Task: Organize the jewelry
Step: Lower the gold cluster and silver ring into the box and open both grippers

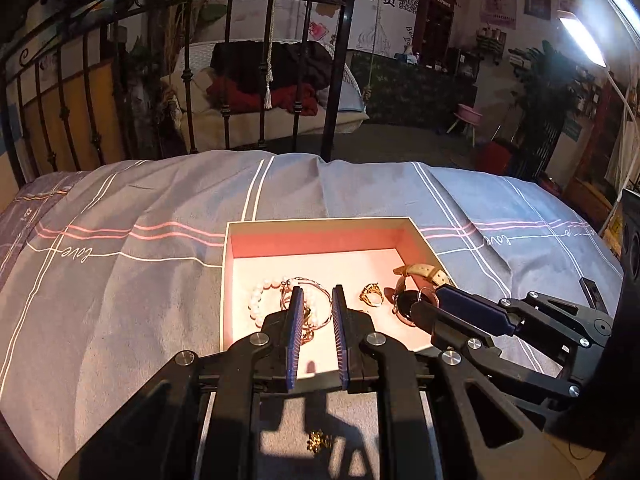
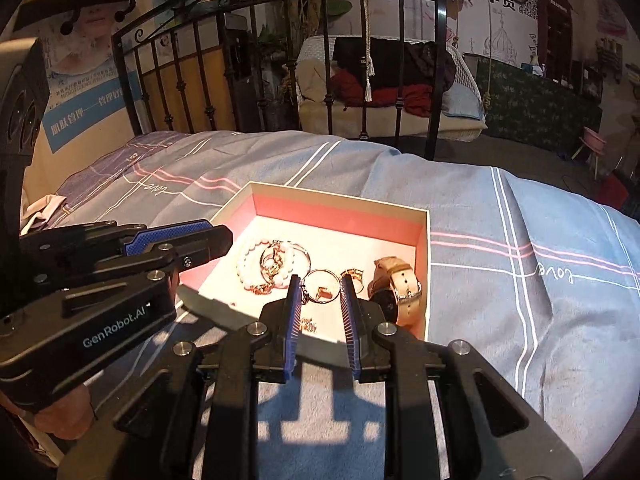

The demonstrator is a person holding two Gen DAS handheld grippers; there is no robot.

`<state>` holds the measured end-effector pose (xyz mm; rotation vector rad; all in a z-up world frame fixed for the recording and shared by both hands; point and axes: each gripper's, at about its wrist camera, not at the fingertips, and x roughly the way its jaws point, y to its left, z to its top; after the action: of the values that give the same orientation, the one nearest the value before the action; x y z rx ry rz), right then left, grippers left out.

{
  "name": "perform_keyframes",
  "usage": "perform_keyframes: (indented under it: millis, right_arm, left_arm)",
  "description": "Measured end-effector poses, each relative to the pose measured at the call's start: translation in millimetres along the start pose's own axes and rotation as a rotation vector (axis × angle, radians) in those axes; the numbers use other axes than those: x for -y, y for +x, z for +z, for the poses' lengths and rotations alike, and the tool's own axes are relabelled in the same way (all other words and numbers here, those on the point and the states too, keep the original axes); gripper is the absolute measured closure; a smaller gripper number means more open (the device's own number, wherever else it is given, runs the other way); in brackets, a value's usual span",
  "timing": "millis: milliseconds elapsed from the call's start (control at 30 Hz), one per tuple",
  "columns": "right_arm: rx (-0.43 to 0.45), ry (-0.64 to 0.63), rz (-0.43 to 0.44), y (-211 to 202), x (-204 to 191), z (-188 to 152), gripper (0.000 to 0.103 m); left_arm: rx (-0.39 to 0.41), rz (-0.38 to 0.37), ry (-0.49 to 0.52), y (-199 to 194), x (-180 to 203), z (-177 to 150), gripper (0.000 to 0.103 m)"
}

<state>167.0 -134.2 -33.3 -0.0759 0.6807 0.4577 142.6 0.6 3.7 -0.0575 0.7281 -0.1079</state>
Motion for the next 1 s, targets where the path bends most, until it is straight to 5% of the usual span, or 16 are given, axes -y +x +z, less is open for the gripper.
perform_keyframes:
  millis: [467,633,767,1000]
  right_arm:
    - [-0.091,-0.012,-0.002,45,3,-7,0.082]
    - [-0.086,-0.019,-0.012,40,2,-8,0.081]
    - [-0.052,-0.001,-0.032,15,3,-15,0.057]
    - [-0.057,0.078,-0.082,-31,17,-50,0.052]
  left_arm:
    - [-0.089,0.043,0.002,43,-6,-4,0.088]
    - [-0.063,0.022,-0.03,26,-10,-9,0.073]
    - [-0.036,0.015,-0.041,-1,-13,-26,0.063]
    - [-0.056,0.01,-0.003,-24,-3,-72,0.059]
